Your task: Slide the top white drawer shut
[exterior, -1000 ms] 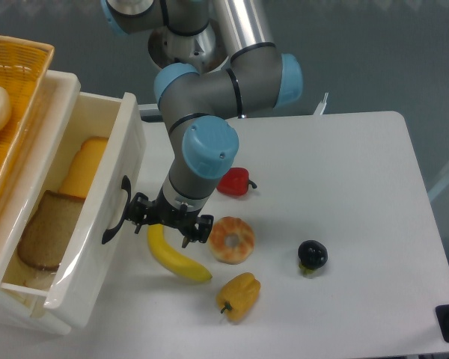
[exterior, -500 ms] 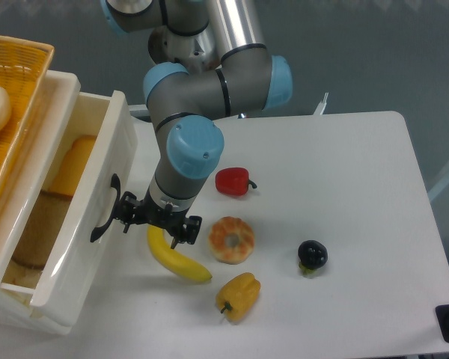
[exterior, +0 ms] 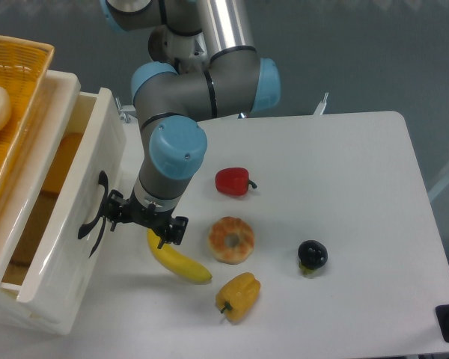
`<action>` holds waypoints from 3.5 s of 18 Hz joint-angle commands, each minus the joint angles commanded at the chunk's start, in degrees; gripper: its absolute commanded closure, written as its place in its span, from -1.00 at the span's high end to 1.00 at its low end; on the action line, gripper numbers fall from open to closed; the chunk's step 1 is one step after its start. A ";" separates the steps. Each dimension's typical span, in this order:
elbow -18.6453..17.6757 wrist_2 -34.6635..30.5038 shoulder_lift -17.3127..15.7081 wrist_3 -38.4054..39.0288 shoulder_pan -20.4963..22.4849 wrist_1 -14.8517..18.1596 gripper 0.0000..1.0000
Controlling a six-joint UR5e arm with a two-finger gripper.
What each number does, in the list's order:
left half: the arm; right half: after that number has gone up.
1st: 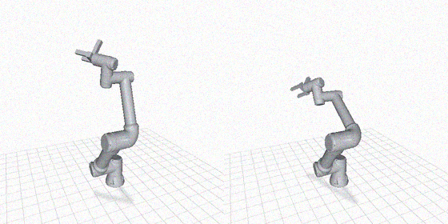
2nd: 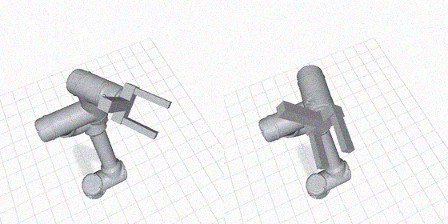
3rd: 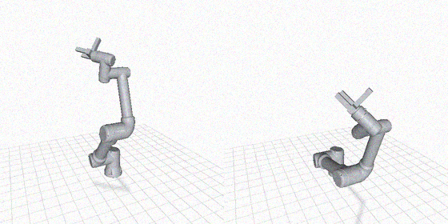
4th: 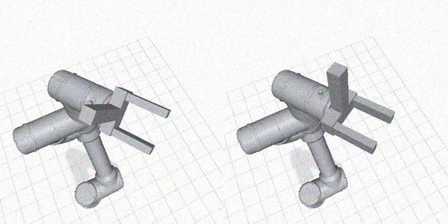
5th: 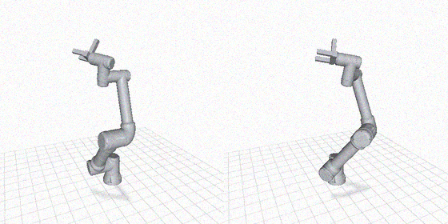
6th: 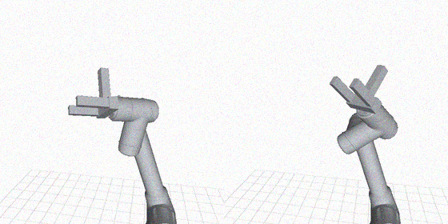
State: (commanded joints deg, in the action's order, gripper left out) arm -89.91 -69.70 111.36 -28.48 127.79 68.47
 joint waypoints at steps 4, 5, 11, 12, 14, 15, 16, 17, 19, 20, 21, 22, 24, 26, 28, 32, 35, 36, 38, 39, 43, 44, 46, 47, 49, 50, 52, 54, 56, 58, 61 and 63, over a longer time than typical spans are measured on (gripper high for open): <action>0.00 0.00 0.00 0.00 -0.70 0.09 1.00; 0.00 0.00 0.00 0.00 -1.05 0.00 1.00; 0.00 0.00 0.09 0.00 -1.76 0.00 1.00; 0.00 0.00 0.09 0.00 -1.85 0.00 1.00; 0.00 0.00 0.09 0.00 -1.85 0.00 1.00; 0.00 0.00 0.09 0.00 -1.93 0.00 1.00; 0.00 0.00 0.09 0.00 -1.93 0.00 1.00; 0.00 0.00 0.09 0.00 -2.02 0.00 1.00; 0.00 0.00 0.09 0.00 -2.29 0.00 1.00; 0.00 0.00 0.09 0.00 -2.29 0.00 1.00; 0.00 0.00 0.09 0.00 -2.46 0.09 1.00; 0.00 0.00 0.17 0.00 -2.46 0.00 1.00; 0.00 0.00 0.18 0.00 -2.46 0.00 1.00; 0.00 0.00 0.18 0.00 -2.46 0.00 1.00; 0.52 0.00 0.44 -1.31 -2.20 0.00 1.00; 1.23 -0.09 0.17 -4.04 -0.79 0.00 1.00; 3.07 -2.10 0.00 -10.08 1.31 0.09 1.00; 3.08 -2.63 -0.09 -13.24 1.84 0.00 1.00; 3.51 -4.38 -0.52 -20.36 3.68 0.09 1.00; 3.60 -5.96 -1.48 -21.61 4.30 0.26 1.00; 4.39 -14.48 -3.16 -23.28 6.59 0.17 1.00; 4.57 -16.68 -4.30 -25.55 6.59 0.18 1.00; 4.48 -20.46 -5.01 -31.61 6.59 0.35 1.00; 4.31 -21.44 -5.10 -33.90 6.85 0.35 1.00; 4.13 -21.53 -6.23 -36.64 8.34 0.35 1.00; 4.13 -21.27 -7.11 -37.35 9.39 0.35 1.00; 4.04 -21.18 -8.17 -39.62 11.42 0.61 1.00; 3.43 -21.18 -9.31 -42.70 13.26 0.70 1.00; 3.25 -21.18 -10.02 -45.69 15.46 0.70 1.00; 2.82 -21.18 -10.46 -47.72 16.87 0.79 1.00; 2.20 -21.01 -11.25 -50.18 17.93 0.88 1.00; 1.93 -21.01 -11.43 -50.45 17.93 0.88 1.00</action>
